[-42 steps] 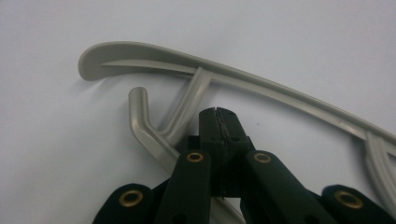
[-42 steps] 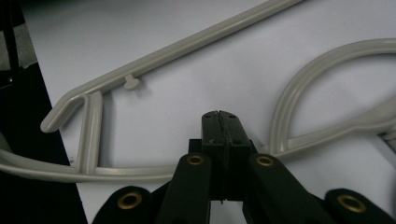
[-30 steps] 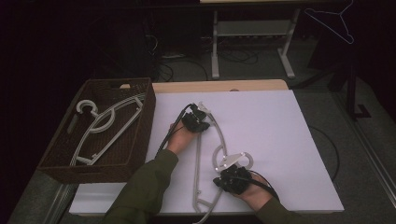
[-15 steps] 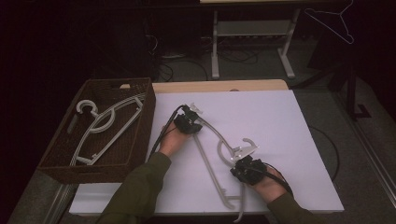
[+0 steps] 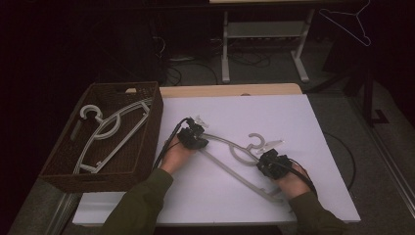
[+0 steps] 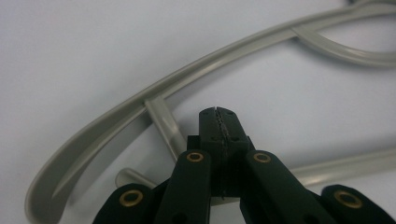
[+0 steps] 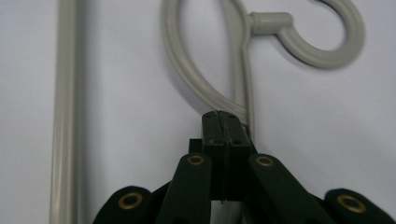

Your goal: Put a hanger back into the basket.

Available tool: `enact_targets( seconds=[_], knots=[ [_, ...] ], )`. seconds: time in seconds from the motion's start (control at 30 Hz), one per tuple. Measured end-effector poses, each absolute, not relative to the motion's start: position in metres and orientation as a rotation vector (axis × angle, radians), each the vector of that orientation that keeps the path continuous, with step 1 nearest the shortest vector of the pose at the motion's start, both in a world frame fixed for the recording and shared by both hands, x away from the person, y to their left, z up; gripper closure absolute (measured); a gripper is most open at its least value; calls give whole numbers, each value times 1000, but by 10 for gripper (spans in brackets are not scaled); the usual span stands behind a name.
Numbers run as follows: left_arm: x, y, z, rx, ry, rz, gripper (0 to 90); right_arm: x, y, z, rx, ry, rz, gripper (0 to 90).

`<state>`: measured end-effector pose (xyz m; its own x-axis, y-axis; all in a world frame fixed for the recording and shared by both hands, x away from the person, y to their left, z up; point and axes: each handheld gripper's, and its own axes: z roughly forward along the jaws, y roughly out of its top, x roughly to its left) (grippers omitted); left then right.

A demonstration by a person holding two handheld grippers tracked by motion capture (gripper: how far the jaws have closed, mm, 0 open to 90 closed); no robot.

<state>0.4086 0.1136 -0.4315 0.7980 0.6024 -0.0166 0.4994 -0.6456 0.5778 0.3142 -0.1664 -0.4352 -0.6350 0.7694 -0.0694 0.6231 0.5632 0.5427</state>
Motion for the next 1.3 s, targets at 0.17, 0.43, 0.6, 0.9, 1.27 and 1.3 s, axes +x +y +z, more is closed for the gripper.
enact_targets(
  seconds=[0.17,0.43,0.6,0.9,1.27,1.3],
  knots=[
    [399,115,-432,2409,816,215,900,333,-175,-436,1185,2453,684,900],
    [413,122,-421,2297,826,214,900,341,-184,-436,1209,2429,772,900],
    [437,125,-419,2262,860,294,900,337,-189,-430,1216,2411,829,900],
    [447,130,-434,2316,931,297,900,331,-197,-435,1251,2432,788,900],
    [420,147,-434,2367,944,227,900,346,-198,-438,1267,2394,736,900],
    [415,147,-435,2342,961,214,900,348,-199,-439,1272,2389,739,900]
  ],
)
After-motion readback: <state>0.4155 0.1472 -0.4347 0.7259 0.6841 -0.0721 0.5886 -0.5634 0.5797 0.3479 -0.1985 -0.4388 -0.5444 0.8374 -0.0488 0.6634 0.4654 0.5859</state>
